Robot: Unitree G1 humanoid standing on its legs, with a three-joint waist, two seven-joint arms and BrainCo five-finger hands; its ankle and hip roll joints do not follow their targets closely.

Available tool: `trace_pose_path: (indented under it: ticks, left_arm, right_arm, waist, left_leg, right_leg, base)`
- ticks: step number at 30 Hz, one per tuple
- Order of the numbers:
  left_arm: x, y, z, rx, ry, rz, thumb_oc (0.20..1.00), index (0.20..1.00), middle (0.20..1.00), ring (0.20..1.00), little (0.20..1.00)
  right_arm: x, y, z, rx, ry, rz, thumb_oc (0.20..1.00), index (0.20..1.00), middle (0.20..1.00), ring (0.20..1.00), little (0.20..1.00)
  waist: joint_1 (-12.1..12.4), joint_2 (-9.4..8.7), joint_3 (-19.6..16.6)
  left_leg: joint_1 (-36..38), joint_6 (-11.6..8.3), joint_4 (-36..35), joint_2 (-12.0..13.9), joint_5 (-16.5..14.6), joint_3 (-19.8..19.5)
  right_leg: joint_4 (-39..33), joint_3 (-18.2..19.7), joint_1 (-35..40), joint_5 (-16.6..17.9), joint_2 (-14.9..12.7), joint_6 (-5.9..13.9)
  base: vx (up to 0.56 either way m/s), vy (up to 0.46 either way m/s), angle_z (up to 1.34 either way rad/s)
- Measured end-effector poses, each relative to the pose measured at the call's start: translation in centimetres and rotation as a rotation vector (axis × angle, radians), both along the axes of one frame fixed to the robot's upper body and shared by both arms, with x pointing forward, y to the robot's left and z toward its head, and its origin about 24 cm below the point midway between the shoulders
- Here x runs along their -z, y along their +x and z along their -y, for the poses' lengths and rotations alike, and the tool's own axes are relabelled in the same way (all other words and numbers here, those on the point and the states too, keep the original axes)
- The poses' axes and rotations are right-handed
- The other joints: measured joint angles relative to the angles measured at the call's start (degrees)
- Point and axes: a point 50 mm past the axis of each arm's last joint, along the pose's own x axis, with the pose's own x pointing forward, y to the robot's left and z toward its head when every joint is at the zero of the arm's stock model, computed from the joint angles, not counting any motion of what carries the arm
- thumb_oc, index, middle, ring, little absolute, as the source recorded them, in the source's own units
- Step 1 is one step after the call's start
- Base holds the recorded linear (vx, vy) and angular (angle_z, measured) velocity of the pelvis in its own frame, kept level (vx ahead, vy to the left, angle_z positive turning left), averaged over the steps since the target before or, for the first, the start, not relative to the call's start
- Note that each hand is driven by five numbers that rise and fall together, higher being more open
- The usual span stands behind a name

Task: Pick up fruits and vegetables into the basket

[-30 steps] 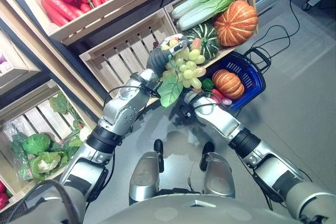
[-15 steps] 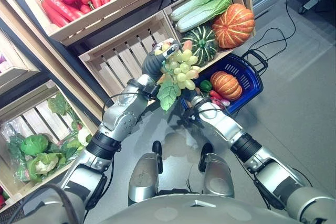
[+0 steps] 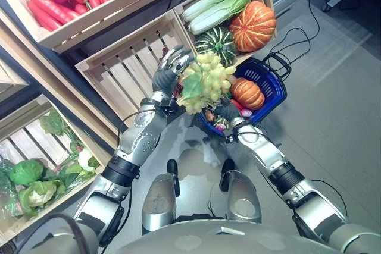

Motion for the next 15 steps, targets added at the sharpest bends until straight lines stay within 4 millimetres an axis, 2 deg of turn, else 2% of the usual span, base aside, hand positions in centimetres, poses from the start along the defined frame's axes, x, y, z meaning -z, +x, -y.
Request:
trace_pose_path:
  ticks: [3,7,13,15]
  left_arm:
    - [-0.7,0.1,-1.3,-0.142,-0.085,0.038,1.000,1.000,1.000,1.000,1.000]
    - [-1.0,-0.1,-1.9,-0.269,-0.150,0.040,1.000,1.000,1.000,1.000,1.000]
    - [0.4,0.3,-2.3,-0.376,-0.176,-0.063,1.000,1.000,1.000,1.000,1.000]
    - [0.7,0.3,-2.2,-0.377,-0.203,-0.083,1.000,1.000,1.000,1.000,1.000]
  right_arm:
    - [-0.1,0.2,0.5,0.067,0.020,0.022,0.200,0.200,0.200,0.200,0.200]
    - [0.3,0.4,1.8,0.176,0.023,0.011,0.200,0.200,0.200,0.200,0.200]
    - [0.8,0.4,3.5,0.281,-0.004,-0.004,0.200,0.200,0.200,0.200,0.200]
    - [1.1,0.3,3.8,0.302,-0.016,-0.016,0.200,0.200,0.200,0.200,0.200]
  waist:
    - [-0.20,-0.63,0.37]
    - [-0.17,-0.84,1.52]
    - [-1.57,-1.22,5.54]
    - [-1.50,-1.27,5.74]
  left_leg:
    - [0.12,-0.31,0.11,0.58,-0.19,0.26]
    - [-0.03,-0.82,1.13,1.56,-0.87,0.67]
    - [-0.36,-0.92,1.97,1.95,-1.21,0.89]
    - [-0.60,-1.04,2.09,2.29,-1.42,1.11]
  right_leg:
    - [-0.23,0.62,-0.08,0.02,0.65,-0.03]
    - [-0.46,1.05,-0.09,0.22,1.66,-0.39]
    - [-0.52,1.23,-0.26,0.41,1.98,-0.62]
    - [-0.66,1.36,-0.50,0.41,2.32,-0.64]
  base:
    - [-0.02,-0.070,-0.10]
    - [-0.05,-0.074,-0.10]
    - [-0.04,-0.054,-0.04]
    - [-0.04,-0.062,-0.06]
